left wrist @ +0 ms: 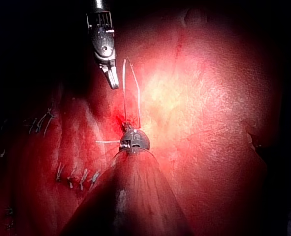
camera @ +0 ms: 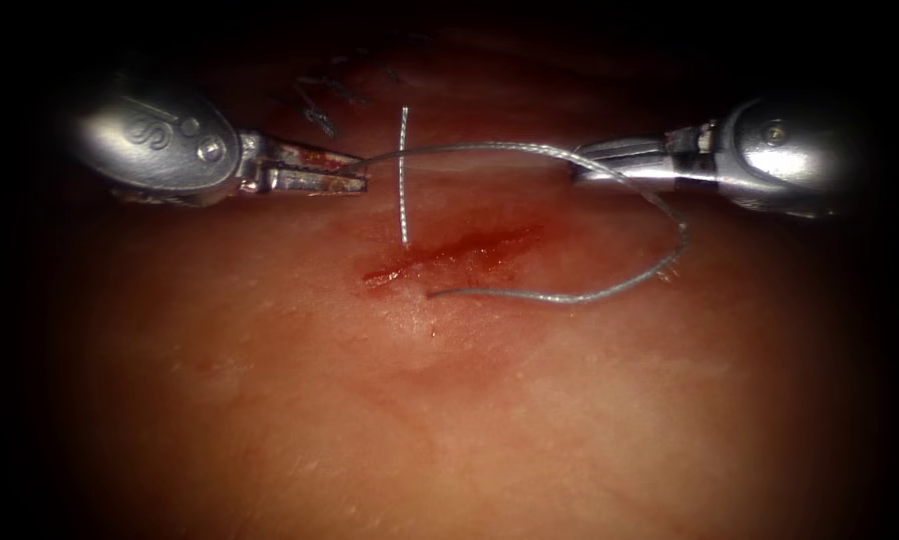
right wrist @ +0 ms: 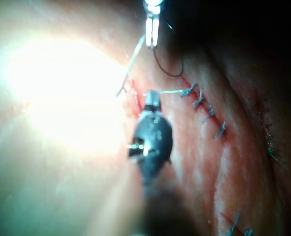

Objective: Wound Closure

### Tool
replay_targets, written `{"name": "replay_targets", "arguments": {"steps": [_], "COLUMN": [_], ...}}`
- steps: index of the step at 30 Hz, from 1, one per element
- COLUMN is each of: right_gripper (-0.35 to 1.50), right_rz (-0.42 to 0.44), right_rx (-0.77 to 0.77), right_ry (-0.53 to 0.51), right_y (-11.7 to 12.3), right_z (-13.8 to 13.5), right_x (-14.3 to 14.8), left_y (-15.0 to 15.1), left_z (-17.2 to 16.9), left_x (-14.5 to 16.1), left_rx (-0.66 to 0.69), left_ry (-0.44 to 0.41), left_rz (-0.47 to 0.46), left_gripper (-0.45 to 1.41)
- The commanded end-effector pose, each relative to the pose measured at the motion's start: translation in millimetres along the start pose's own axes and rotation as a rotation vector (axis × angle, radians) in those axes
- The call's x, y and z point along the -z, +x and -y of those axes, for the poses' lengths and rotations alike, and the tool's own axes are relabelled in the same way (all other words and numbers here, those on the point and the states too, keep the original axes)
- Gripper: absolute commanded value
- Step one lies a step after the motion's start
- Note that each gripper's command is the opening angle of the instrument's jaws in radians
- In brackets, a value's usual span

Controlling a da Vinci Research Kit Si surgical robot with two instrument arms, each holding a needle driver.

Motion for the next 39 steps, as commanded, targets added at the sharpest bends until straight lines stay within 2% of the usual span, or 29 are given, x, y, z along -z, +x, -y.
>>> {"name": "replay_targets", "arguments": {"steps": [1, 5, 10, 18, 22, 25, 31, 39], "right_gripper": [-0.35, -0.35, -0.35, -0.35, -0.35, 0.0, 0.36, 0.42], "right_rz": [-0.005, -0.02, -0.043, -0.082, -0.101, -0.101, -0.088, -0.035], "right_rx": [0.003, 0.001, 0.006, -0.001, -0.015, -0.026, -0.047, -0.04], "right_ry": [0.011, 0.021, 0.046, 0.04, -0.016, -0.055, -0.157, -0.19], "right_y": [0.3, 1.5, 2.4, 3.1, 3.3, 3.1, 2.3, 0.8], "right_z": [0.6, 1.0, 1.6, 2.3, 2.0, 1.7, 0.8, 1.0], "right_x": [-1.8, -3.4, -5.0, -6.1, -7.0, -8.2, -10.1, -11.2], "left_y": [-0.3, -1.4, -3.6, -4.2, -3.9, -3.4, -1.8, -0.1], "left_z": [-0.4, -1.1, -2.1, -2.0, -2.5, -3.4, -5.5, -6.3], "left_x": [-1.5, -4.0, -6.0, -6.4, -6.3, -5.9, -4.4, -2.2], "left_rx": [0.003, 0.029, 0.039, 0.046, 0.047, 0.05, 0.042, 0.037], "left_ry": [0.011, 0.034, 0.02, 0.014, 0.012, 0.008, 0.003, -0.005], "left_rz": [0.006, 0.024, 0.054, 0.067, 0.079, 0.087, 0.1, 0.1], "left_gripper": [-0.45, -0.45, -0.45, -0.45, -0.45, -0.45, -0.45, -0.45]}}
